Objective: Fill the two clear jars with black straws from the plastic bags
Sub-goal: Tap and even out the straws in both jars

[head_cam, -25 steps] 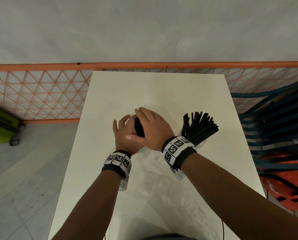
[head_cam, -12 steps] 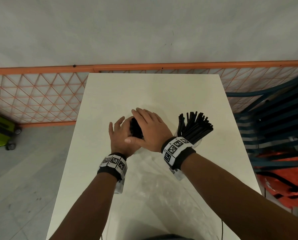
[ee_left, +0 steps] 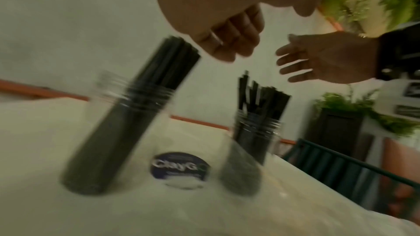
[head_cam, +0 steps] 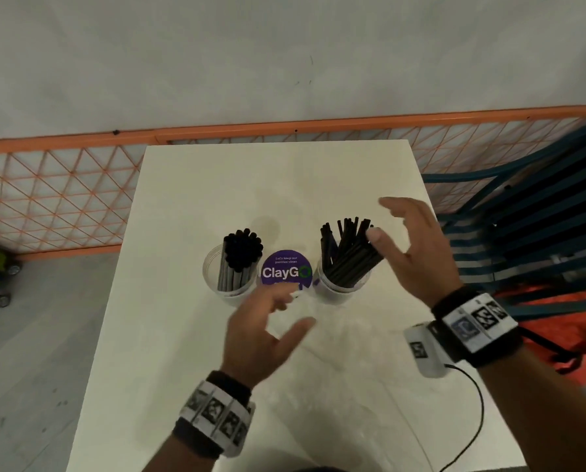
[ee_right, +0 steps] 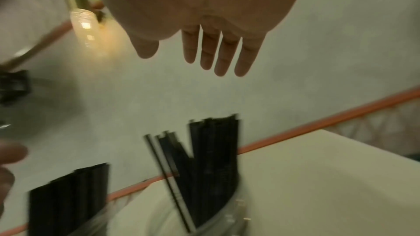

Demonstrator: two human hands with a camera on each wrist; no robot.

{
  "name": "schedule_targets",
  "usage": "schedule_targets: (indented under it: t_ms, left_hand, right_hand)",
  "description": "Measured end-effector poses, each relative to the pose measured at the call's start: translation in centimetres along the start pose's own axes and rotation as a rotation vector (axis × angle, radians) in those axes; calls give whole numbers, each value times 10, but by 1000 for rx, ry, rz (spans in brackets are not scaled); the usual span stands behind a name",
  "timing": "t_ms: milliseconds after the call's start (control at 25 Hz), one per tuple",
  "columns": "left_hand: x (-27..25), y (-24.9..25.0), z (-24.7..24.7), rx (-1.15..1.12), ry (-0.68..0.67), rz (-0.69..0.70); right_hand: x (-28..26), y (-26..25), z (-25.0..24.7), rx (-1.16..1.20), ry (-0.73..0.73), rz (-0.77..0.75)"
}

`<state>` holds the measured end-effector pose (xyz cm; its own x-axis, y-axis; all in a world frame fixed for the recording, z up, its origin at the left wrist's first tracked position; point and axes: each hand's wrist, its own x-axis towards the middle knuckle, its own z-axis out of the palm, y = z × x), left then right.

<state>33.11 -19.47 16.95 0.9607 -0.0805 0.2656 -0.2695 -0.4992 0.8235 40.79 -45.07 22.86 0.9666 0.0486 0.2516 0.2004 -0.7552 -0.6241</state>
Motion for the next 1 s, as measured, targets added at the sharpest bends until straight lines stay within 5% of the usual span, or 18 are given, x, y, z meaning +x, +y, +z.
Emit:
schedule_targets:
  t_ms: [80,160,480,760,880,1000]
  left_hand:
    - [11,7,36,-28,-226,-200]
    - [37,7,69,-6,-275,-322]
    - [98,20,131,261,-202,-149]
    - [96,11,129,280,-289,-14]
    - [98,6,133,400,-343,-38]
    - [98,1,136,441,-347,-40]
  right_hand:
    - [-4,33,-12,-4,-16,115]
    - [-10,51,-13,-5,-100,175]
    - [-16,62,8,30,-365,198]
    - [-14,49,3,26,-290,81]
    - [-4,34,7,-118,-184,-87]
    - [-6,36,24,-296,-227,-181]
